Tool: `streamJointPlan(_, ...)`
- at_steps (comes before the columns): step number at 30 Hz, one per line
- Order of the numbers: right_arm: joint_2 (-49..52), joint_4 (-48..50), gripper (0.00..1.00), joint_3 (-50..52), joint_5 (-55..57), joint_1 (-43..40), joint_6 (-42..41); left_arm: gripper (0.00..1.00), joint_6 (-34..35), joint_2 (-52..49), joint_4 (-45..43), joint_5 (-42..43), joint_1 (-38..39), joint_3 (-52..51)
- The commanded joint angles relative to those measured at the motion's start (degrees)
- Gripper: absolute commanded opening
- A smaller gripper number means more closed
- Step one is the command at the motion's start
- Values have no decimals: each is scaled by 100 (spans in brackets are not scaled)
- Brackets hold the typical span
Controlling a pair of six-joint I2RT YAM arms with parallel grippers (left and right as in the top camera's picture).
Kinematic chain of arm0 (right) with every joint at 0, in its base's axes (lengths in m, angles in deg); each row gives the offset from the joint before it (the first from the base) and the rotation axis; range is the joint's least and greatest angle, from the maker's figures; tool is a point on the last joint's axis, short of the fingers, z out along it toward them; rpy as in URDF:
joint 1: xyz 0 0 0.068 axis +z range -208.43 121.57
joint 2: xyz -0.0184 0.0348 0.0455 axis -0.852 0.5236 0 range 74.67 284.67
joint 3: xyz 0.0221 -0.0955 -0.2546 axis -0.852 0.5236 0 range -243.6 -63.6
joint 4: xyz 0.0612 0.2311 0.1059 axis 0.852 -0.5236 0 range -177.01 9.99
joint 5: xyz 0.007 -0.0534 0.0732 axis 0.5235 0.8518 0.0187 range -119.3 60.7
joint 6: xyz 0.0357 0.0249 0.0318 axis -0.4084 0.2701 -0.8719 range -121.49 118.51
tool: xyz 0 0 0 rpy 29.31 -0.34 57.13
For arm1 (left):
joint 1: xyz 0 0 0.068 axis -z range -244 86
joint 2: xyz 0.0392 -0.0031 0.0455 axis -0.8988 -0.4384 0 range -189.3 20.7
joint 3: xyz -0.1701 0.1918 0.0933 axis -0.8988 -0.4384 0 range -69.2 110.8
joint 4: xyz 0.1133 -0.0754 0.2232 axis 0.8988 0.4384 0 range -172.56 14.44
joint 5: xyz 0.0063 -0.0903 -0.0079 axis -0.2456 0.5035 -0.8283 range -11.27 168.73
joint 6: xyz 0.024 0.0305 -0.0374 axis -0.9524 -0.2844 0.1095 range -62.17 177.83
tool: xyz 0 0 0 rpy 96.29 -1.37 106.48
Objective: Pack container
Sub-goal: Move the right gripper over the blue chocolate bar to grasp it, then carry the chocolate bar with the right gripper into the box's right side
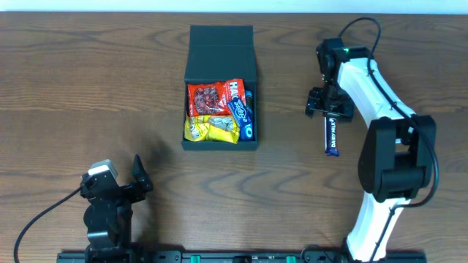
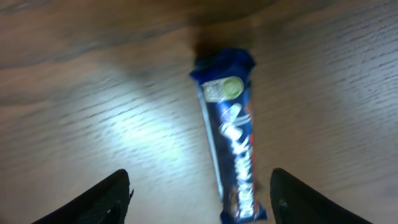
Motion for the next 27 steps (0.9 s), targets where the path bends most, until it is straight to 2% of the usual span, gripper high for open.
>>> streamJointPlan(1,-129,295,70,334,120,-120,234,95,-57,31,44,-57,-11,-122)
streamJointPlan(7,-129,990,60,870,48,-168,601,95,-57,31,44,-57,-11,-122)
streamJointPlan(19,-103,1644,18,876,-546,-168,1084,95,-57,31,44,-57,-11,-122)
streamJointPlan(27,-94,1681,15,640,-949,-162,1084,95,-57,31,44,-57,-11,-122)
